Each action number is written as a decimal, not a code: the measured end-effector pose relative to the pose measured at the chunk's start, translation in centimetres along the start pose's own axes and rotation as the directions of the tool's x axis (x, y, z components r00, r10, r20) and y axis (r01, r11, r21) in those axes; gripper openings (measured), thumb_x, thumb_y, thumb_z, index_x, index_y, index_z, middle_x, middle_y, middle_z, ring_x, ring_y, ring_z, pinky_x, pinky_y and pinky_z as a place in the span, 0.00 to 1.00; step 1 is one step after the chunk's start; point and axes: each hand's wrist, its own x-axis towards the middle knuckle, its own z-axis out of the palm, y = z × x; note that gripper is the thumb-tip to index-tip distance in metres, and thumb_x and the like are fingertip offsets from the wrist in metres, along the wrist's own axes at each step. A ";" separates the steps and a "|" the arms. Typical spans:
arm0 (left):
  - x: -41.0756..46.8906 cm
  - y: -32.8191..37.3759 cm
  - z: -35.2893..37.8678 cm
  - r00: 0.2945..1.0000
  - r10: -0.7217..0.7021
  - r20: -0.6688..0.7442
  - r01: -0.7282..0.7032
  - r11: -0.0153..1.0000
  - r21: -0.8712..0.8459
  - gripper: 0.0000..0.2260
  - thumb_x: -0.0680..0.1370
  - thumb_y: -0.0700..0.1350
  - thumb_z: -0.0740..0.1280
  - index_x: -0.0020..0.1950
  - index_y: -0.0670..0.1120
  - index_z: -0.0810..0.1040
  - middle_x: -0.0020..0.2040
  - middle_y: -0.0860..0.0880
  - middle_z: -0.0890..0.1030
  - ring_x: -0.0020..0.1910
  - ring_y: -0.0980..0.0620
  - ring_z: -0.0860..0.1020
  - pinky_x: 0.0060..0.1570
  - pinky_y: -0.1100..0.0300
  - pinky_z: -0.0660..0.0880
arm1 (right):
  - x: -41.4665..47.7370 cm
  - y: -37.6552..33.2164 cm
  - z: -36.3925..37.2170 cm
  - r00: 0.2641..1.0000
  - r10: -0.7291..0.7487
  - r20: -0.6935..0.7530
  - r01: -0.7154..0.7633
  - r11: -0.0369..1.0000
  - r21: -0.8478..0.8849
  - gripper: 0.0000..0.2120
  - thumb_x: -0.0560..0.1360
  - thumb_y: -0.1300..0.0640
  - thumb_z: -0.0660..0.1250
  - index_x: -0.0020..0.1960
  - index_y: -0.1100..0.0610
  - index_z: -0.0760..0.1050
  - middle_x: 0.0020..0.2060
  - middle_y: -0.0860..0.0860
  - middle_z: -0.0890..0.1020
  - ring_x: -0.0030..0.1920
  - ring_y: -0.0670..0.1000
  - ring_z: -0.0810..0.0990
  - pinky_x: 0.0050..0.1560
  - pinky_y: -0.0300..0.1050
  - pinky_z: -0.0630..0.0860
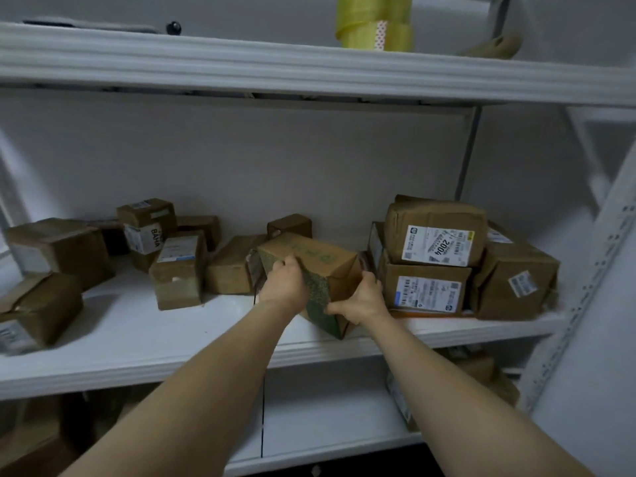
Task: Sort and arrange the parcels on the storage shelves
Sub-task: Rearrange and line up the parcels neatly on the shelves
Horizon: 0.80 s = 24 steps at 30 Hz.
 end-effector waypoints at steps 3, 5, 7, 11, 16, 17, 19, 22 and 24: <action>-1.6 -0.1 0.4 1.000 0.022 -0.005 -0.022 1.000 -0.020 0.19 0.78 0.37 0.58 0.69 0.42 0.65 0.66 0.40 0.70 0.62 0.40 0.73 0.60 0.49 0.72 | -2.1 0.7 0.1 1.000 -0.012 -0.006 0.012 1.000 0.018 0.51 0.61 0.54 0.81 0.73 0.61 0.54 0.69 0.56 0.63 0.70 0.56 0.65 0.67 0.46 0.66; -2.4 -0.4 0.4 0.999 0.022 -0.038 -0.024 0.998 -0.066 0.17 0.78 0.39 0.57 0.67 0.43 0.69 0.65 0.42 0.73 0.60 0.41 0.75 0.59 0.51 0.73 | -3.3 1.3 0.7 1.000 -0.008 -0.007 0.008 1.000 0.029 0.51 0.61 0.54 0.82 0.72 0.60 0.54 0.68 0.56 0.64 0.70 0.56 0.65 0.66 0.46 0.67; -3.1 -0.7 0.3 0.997 0.001 -0.076 -0.012 0.989 -0.146 0.15 0.79 0.41 0.57 0.65 0.43 0.72 0.62 0.43 0.77 0.59 0.42 0.76 0.59 0.52 0.74 | -4.3 2.1 1.4 1.000 -0.005 -0.021 0.006 0.998 0.067 0.53 0.59 0.55 0.83 0.72 0.60 0.53 0.68 0.55 0.64 0.70 0.56 0.65 0.66 0.44 0.66; -4.0 -0.8 0.0 0.993 -0.044 -0.113 0.017 0.973 -0.229 0.15 0.80 0.50 0.57 0.61 0.44 0.75 0.57 0.45 0.80 0.53 0.44 0.78 0.52 0.54 0.75 | -5.4 2.7 2.4 0.999 -0.002 -0.036 0.006 0.994 0.105 0.52 0.59 0.54 0.83 0.71 0.58 0.53 0.68 0.54 0.64 0.69 0.55 0.66 0.66 0.46 0.67; -4.1 -0.7 -0.4 0.997 -0.060 -0.044 0.047 0.966 -0.255 0.25 0.76 0.63 0.59 0.61 0.45 0.74 0.56 0.47 0.80 0.51 0.47 0.78 0.44 0.59 0.72 | -5.7 2.4 3.3 0.998 -0.026 -0.060 0.029 0.999 0.044 0.49 0.60 0.53 0.82 0.70 0.56 0.54 0.66 0.54 0.67 0.68 0.55 0.68 0.66 0.49 0.71; -4.0 -0.8 -0.5 0.996 -0.085 -0.007 0.080 0.954 -0.290 0.29 0.75 0.67 0.58 0.63 0.45 0.74 0.58 0.46 0.79 0.53 0.47 0.78 0.45 0.59 0.72 | -5.8 2.2 3.5 0.996 -0.046 -0.073 0.046 0.999 0.002 0.48 0.60 0.53 0.81 0.69 0.56 0.54 0.66 0.54 0.68 0.67 0.56 0.68 0.65 0.50 0.71; -4.0 -0.7 -0.9 0.972 -0.184 0.149 0.233 0.851 -0.471 0.39 0.69 0.73 0.60 0.67 0.45 0.71 0.61 0.45 0.76 0.56 0.44 0.76 0.48 0.55 0.75 | -6.2 1.7 4.1 0.990 -0.104 -0.094 0.094 0.990 -0.103 0.45 0.63 0.54 0.79 0.69 0.55 0.54 0.66 0.55 0.67 0.68 0.56 0.66 0.66 0.50 0.70; -4.2 -1.0 -1.9 0.868 -0.253 0.427 0.485 0.619 -0.618 0.38 0.66 0.68 0.69 0.66 0.45 0.67 0.57 0.43 0.75 0.54 0.44 0.75 0.50 0.51 0.76 | -6.9 1.1 4.9 0.973 -0.219 -0.080 0.198 0.957 -0.210 0.45 0.65 0.55 0.78 0.72 0.53 0.53 0.69 0.53 0.61 0.71 0.54 0.62 0.68 0.50 0.68; -4.2 -1.9 -2.2 0.820 -0.267 0.506 0.559 0.563 -0.609 0.26 0.72 0.59 0.70 0.60 0.44 0.67 0.50 0.43 0.76 0.48 0.46 0.76 0.44 0.53 0.76 | -7.3 1.0 5.1 0.971 -0.237 -0.015 0.230 0.956 -0.179 0.42 0.67 0.57 0.76 0.71 0.52 0.53 0.69 0.53 0.60 0.69 0.54 0.63 0.67 0.50 0.69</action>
